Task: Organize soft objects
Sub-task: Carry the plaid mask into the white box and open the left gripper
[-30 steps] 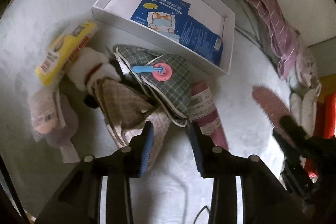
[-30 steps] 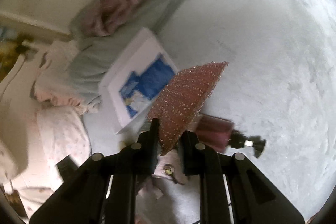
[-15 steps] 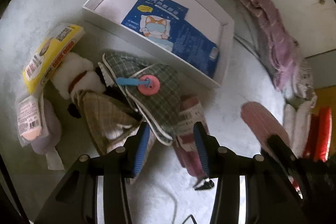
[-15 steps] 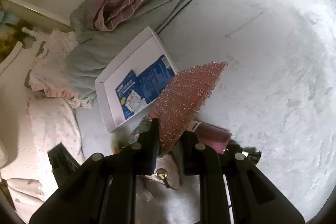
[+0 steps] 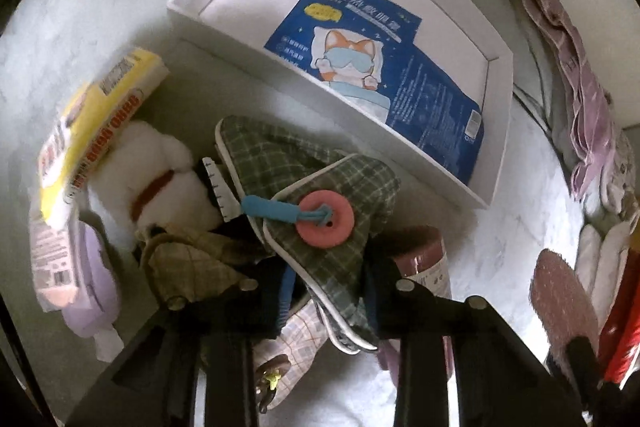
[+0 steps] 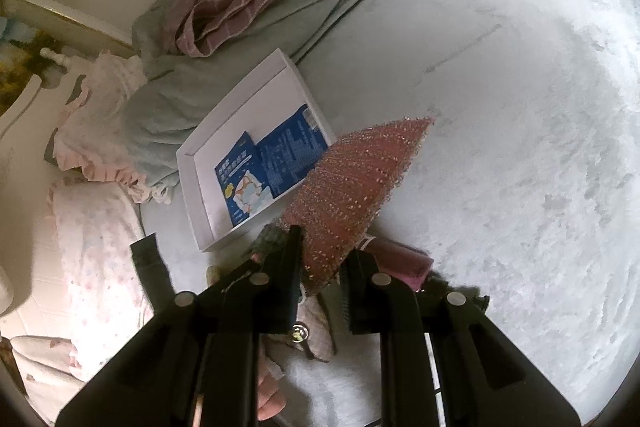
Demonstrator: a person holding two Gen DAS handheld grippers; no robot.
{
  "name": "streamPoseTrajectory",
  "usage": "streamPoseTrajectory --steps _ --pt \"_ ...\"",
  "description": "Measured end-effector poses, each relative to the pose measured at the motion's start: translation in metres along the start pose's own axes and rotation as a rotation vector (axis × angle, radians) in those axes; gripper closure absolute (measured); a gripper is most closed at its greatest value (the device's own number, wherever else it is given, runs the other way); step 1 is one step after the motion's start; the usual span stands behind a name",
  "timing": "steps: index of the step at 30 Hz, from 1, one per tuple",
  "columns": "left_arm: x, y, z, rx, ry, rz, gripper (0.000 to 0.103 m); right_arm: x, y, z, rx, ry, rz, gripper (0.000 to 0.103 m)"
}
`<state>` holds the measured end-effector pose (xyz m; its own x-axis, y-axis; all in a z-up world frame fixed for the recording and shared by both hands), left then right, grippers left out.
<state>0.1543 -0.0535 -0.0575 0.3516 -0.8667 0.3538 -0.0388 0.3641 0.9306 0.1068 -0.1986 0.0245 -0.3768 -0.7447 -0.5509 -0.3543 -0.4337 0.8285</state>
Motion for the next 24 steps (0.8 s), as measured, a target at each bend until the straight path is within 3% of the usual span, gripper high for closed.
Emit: streamPoseTrajectory --steps 6,16,20,24 --pt "0.008 0.017 0.014 0.035 -0.069 -0.017 0.082 0.004 -0.001 0.000 -0.016 -0.013 -0.009 0.084" --pt "0.021 0.065 0.019 0.163 -0.201 -0.060 0.082 -0.012 -0.016 -0.002 -0.045 0.106 -0.012 0.084" --pt "0.027 0.071 0.012 0.165 -0.258 -0.038 0.082 -0.020 -0.017 -0.009 -0.060 0.129 -0.065 0.084" --pt "0.032 0.068 0.005 0.124 -0.356 -0.043 0.082 -0.035 -0.027 -0.006 -0.088 0.253 -0.021 0.084"
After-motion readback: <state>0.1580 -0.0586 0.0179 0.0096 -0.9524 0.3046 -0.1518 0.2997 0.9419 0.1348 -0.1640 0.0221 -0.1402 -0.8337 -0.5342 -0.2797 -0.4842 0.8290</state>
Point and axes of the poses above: each gripper's, at about its wrist camera, not at the fingertips, and y roughly against the way its jaws point, x to its right, z to its underside, the point moved 10 cm from there along -y, roughly the way its jaws point, and after that the axes turned 13 degrees about -x, right-handed, at the moved point
